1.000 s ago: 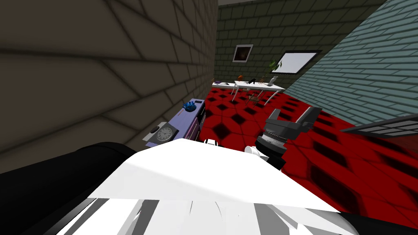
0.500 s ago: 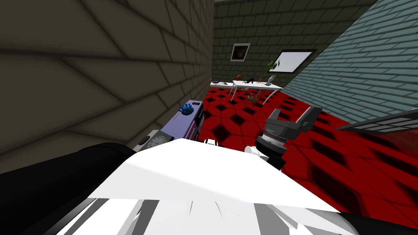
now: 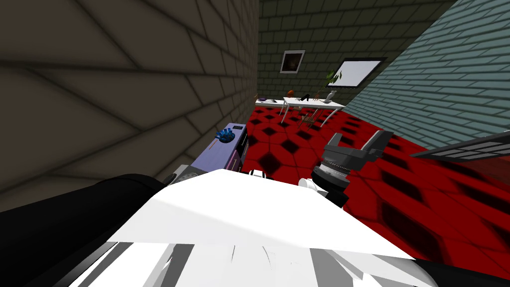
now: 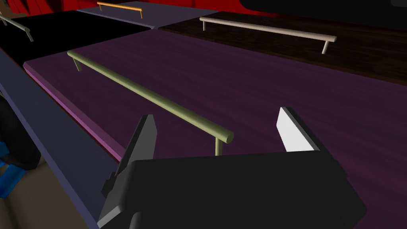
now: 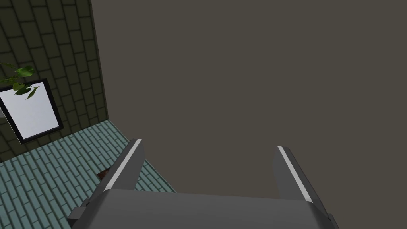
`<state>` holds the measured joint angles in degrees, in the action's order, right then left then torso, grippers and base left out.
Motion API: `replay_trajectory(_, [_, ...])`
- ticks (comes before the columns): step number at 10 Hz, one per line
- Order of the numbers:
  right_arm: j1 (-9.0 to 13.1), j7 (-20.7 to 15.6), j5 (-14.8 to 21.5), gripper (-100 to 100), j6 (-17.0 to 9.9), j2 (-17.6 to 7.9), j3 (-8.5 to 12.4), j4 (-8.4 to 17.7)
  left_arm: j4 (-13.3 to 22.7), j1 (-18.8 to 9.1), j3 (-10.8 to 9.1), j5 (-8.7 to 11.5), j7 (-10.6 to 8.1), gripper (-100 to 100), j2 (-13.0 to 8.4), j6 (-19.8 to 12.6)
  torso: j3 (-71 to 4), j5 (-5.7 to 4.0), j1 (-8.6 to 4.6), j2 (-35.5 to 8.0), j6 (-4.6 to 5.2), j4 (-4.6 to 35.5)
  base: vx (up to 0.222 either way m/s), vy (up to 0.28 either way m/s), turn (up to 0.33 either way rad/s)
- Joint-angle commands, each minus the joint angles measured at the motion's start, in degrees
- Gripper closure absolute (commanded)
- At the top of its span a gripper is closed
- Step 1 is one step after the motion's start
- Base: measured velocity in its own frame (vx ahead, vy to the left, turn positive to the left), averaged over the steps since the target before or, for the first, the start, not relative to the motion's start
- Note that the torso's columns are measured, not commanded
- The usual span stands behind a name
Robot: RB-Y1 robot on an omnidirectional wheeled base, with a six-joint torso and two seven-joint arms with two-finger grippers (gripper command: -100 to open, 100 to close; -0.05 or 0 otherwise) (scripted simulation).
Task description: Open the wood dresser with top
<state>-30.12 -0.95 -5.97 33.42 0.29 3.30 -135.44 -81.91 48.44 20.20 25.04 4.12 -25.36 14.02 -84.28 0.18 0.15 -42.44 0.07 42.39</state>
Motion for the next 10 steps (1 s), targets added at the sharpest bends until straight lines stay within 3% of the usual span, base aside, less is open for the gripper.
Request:
replay_trajectory(1, [0.0, 0.0, 0.0, 0, 0.0, 0.0, 0.0, 0.0, 1.34, -1.04, 0.02, -0.28, -0.25, -100, 0.44, 0.13, 0.1, 0.26, 0.32, 0.15, 0.06, 0.01, -0.007, -0.006, -0.005])
replay_trajectory(2, [0.0, 0.0, 0.0, 0, 0.0, 0.0, 0.0, 0.0, -0.17, 0.1, 0.04, 0.13, -0.09, 100, -0.25, 0.03, -0.04, 0.18, 0.35, 0.17, -0.01, -0.05, 0.002, -0.013, 0.01])
replay_trajectory(3, [0.0, 0.0, 0.0, 0, 0.0, 0.0, 0.0, 0.0, -1.6, 1.41, 0.1, 0.56, 0.15, 100, -1.06, 0.15, -0.2, 0.0, 0.14, 0.18, -0.06, -0.1, 0.009, -0.011, 0.012])
replay_trajectory(5, [0.0, 0.0, 0.0, 0, 0.0, 0.0, 0.0, 0.0, -1.35, 1.17, -0.07, 0.18, 0.45, 100, -0.56, 0.16, -0.31, -0.15, -0.14, 0.21, -0.08, -0.16, 0.02, -0.054, 0.015])
replay_trajectory(10, [0.0, 0.0, 0.0, 0, 0.0, 0.02, -0.01, 0.0, -1.57, 1.86, -0.25, -0.06, 1.06, 100, -0.45, 0.06, -0.29, -0.14, -0.11, 0.19, -0.03, -0.12, 0.02, -0.172, 0.019])
